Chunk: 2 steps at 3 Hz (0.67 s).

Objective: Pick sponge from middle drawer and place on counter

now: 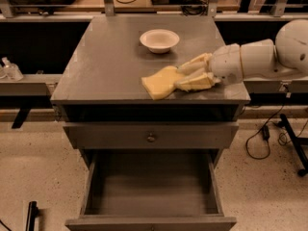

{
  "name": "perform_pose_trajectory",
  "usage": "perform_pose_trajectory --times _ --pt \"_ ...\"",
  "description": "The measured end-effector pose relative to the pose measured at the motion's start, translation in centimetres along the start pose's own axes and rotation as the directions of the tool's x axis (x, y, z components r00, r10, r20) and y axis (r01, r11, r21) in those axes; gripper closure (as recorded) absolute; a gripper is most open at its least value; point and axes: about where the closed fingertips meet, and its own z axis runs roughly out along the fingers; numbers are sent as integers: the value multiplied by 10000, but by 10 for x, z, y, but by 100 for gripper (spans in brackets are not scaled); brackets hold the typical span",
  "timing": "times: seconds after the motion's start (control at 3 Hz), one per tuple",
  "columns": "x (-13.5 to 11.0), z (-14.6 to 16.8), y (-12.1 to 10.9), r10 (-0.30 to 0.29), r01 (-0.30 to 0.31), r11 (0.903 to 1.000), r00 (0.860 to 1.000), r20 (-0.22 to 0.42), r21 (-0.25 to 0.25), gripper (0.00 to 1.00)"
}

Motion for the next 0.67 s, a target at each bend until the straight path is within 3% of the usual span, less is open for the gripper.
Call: perform_pose_trajectory --times 0.33,0.67 --pt "-29 24 -35 134 -131 9999 9972 737 -53 100" --pt "-57 63 -68 377 -353 9991 9941 1016 -252 100"
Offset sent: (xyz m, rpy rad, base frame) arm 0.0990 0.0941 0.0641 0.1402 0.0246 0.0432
